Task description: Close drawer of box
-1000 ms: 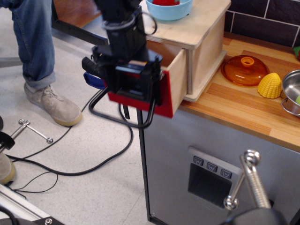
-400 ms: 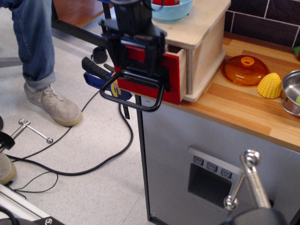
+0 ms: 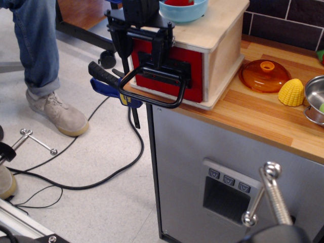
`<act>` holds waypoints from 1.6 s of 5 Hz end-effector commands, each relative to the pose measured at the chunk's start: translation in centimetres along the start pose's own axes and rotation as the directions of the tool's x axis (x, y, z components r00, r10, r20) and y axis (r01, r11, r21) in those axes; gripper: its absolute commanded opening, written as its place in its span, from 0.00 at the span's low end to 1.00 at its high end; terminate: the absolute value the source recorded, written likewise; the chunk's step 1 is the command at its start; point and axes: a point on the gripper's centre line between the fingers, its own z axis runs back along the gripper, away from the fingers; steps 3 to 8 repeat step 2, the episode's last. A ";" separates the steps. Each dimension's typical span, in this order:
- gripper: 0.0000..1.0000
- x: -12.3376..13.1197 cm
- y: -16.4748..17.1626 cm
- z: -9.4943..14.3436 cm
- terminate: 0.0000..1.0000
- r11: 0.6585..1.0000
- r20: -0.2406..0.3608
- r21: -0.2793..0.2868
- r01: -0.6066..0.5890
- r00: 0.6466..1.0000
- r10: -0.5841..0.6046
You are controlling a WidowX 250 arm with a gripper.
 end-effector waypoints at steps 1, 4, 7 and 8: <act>1.00 4.3 1.0 2.5 0.00 1.000 0.039 -0.011 -0.013 0.999 0.014; 1.00 4.1 1.2 3.0 1.00 1.000 0.076 -0.023 0.006 0.997 -0.004; 1.00 4.1 1.2 3.0 1.00 1.000 0.076 -0.023 0.006 0.997 -0.004; 1.00 4.1 1.2 3.0 1.00 1.000 0.076 -0.023 0.006 0.997 -0.004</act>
